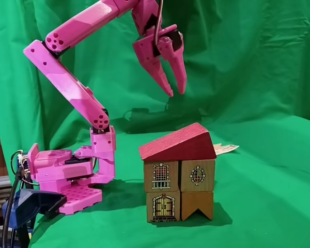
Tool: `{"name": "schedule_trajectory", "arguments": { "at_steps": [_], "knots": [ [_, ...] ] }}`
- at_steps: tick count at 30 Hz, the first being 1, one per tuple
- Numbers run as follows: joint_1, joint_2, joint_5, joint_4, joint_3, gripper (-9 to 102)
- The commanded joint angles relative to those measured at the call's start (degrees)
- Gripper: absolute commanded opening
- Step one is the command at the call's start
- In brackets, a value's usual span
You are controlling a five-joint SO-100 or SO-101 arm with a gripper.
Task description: Grasp some building blocks and build the house on the picture.
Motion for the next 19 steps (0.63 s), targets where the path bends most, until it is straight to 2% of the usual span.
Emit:
{"name": "schedule_trajectory", "arguments": {
  "at_steps": [1, 9, 19],
  "knots": [
    [-0.2, 0.6, -8.5, -0.2, -0.3, 7],
    [-0.2, 0.9, -19.9, 0.4, -0.3, 8],
    [-0.4, 0.3, -21.5, 0.4, -0.1, 7]
  ]
}}
